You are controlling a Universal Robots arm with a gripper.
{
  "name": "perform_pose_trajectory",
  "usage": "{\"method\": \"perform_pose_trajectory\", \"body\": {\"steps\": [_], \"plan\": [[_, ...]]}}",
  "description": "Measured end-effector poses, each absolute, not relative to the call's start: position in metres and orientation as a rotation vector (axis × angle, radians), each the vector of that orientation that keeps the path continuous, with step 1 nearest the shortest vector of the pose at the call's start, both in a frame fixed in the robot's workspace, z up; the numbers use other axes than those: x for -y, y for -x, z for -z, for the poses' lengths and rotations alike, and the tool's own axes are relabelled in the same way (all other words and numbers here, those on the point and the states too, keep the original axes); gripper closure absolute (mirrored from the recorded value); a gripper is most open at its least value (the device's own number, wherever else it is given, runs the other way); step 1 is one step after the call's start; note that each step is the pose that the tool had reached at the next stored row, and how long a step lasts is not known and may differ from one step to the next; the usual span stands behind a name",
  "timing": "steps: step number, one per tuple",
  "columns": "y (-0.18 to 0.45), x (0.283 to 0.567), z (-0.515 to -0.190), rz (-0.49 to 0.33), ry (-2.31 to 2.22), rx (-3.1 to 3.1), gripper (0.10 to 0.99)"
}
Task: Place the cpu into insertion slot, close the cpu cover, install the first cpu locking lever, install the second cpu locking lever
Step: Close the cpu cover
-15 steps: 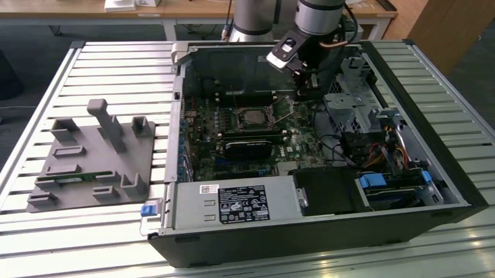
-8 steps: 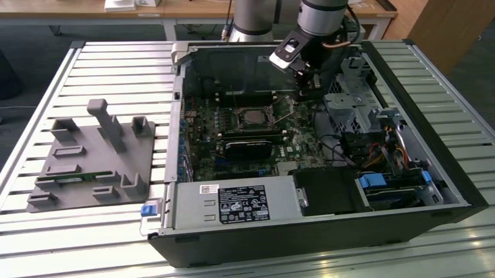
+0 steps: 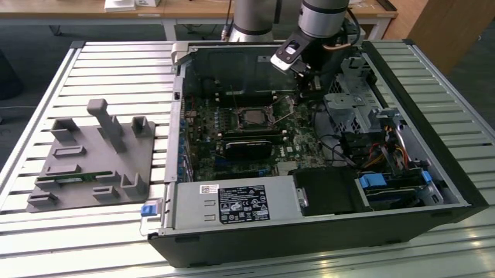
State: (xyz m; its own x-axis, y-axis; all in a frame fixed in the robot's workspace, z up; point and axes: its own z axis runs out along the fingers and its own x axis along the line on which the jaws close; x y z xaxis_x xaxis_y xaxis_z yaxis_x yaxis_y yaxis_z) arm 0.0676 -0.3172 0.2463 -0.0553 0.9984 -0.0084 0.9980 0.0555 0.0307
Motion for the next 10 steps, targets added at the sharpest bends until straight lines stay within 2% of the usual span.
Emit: {"method": "perform_pose_trajectory", "body": {"steps": [10], "plan": [[-0.0650,0.3169,-0.2417,-0.017,-2.142,-2.265,0.969]]}}
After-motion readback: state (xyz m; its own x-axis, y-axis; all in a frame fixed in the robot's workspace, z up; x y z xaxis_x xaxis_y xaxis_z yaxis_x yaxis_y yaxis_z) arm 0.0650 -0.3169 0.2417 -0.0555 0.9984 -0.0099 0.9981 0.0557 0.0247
